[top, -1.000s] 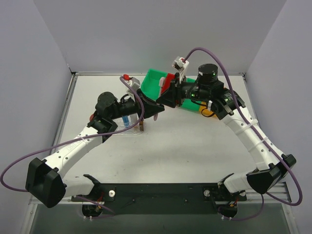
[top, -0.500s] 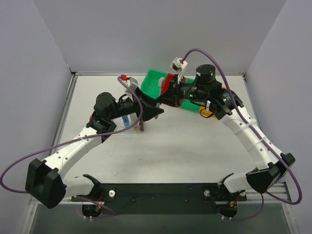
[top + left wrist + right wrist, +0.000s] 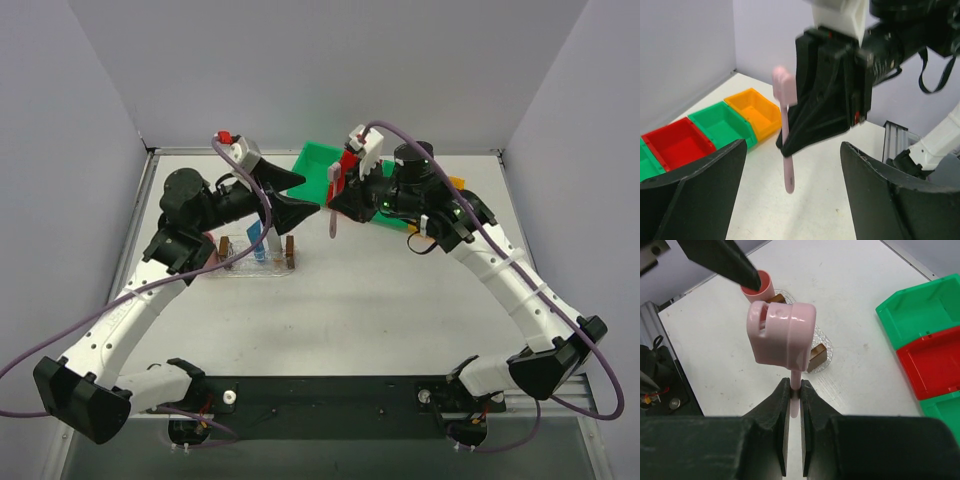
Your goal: Prepare toiletry sets of a toothbrush and toothpaste on the tray
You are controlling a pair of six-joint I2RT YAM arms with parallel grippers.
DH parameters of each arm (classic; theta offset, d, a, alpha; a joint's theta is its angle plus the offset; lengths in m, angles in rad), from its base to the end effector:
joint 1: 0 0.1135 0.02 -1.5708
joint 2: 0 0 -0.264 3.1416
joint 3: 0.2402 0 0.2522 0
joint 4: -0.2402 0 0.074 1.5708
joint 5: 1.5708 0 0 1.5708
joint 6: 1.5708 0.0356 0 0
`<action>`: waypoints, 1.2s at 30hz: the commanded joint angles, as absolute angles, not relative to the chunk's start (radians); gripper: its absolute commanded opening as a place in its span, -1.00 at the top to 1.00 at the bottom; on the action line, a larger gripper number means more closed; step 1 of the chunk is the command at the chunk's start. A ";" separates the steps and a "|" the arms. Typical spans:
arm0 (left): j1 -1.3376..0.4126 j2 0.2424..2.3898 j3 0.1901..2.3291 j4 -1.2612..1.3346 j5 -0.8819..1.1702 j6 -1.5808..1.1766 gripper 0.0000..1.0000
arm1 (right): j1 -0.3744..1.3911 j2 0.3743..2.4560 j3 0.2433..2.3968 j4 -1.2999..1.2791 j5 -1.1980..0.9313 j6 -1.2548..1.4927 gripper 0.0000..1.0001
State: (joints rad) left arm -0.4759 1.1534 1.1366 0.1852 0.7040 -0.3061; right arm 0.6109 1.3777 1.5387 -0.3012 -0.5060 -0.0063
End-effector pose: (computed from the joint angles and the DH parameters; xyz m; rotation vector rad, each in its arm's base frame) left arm 0.2193 -0.1390 0.4277 0.7341 1.3591 -1.1204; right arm 0.2404 0.1894 0.4564 -0.8957 1.5303 0.8745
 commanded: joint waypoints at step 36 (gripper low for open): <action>-0.500 1.267 1.289 0.124 0.578 -0.373 -0.52 | 0.815 1.450 1.598 -0.313 -0.104 -0.118 1.00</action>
